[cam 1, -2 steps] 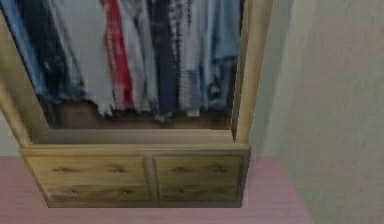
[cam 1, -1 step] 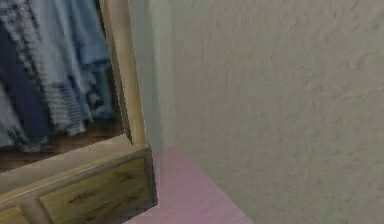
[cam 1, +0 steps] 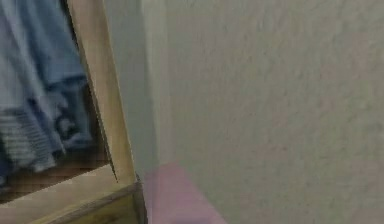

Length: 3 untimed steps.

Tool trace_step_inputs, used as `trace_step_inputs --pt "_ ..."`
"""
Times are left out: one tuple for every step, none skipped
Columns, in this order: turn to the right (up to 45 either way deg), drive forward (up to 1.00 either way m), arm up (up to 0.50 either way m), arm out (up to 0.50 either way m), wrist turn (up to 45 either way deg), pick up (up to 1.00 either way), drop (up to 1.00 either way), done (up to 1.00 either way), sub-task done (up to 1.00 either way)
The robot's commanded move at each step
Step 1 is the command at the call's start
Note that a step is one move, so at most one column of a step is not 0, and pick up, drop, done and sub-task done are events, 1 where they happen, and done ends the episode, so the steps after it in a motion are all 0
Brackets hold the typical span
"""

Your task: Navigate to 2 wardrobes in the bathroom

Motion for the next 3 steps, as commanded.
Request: trace_step_inputs --pt "-45.0 0.00 0.00 0.00 0.0 0.00 0.00 0.00 0.00" --pt "-12.0 0.00 0.00 0.00 0.0 0.00 0.00 0.00 0.00" --pt "0.0 0.00 0.00 0.00 0.0 0.00 0.00 1.00 0.00"
